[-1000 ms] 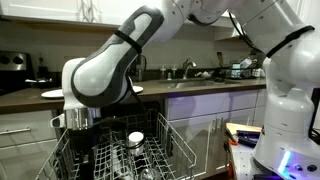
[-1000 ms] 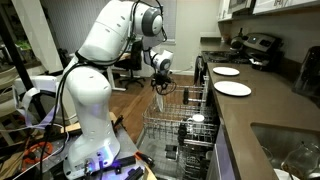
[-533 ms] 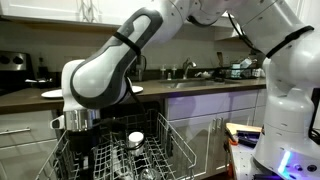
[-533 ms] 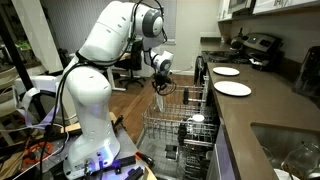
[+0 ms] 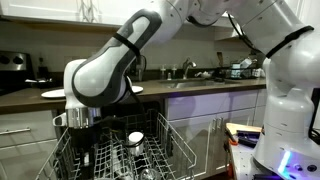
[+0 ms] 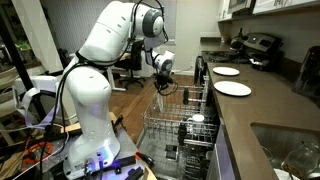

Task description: Remove the plate from the plate dryer and put it on top of the plate on right of the counter

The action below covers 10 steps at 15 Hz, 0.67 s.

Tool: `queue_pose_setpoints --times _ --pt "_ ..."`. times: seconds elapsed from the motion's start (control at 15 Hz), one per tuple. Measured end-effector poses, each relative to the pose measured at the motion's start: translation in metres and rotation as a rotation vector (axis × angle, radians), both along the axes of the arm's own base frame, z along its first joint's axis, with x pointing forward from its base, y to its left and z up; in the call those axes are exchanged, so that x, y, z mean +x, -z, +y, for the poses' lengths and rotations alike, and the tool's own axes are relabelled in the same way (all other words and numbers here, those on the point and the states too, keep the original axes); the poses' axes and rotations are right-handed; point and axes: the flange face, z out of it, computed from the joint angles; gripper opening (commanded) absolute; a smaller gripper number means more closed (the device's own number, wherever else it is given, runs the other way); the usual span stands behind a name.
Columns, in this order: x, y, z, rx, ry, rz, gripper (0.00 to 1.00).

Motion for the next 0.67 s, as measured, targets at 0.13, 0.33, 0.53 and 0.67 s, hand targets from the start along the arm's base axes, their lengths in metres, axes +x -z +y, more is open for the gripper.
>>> queue_pose_setpoints --times 0.13,0.33,0.53,0.67 --pt "0.0003 -0.0001 -0.0005 0.001 0.0 0.0 0.02" --pt "0.0014 -0.0007 -0.0022 0.006 -0.005 -0.002 0.02" --pt "0.0027 -0.0015 -0.0045 0.011 -0.016 -0.006 0.02" --pt "0.0027 -0.0027 -0.0052 0.011 -0.018 -0.007 0.02"
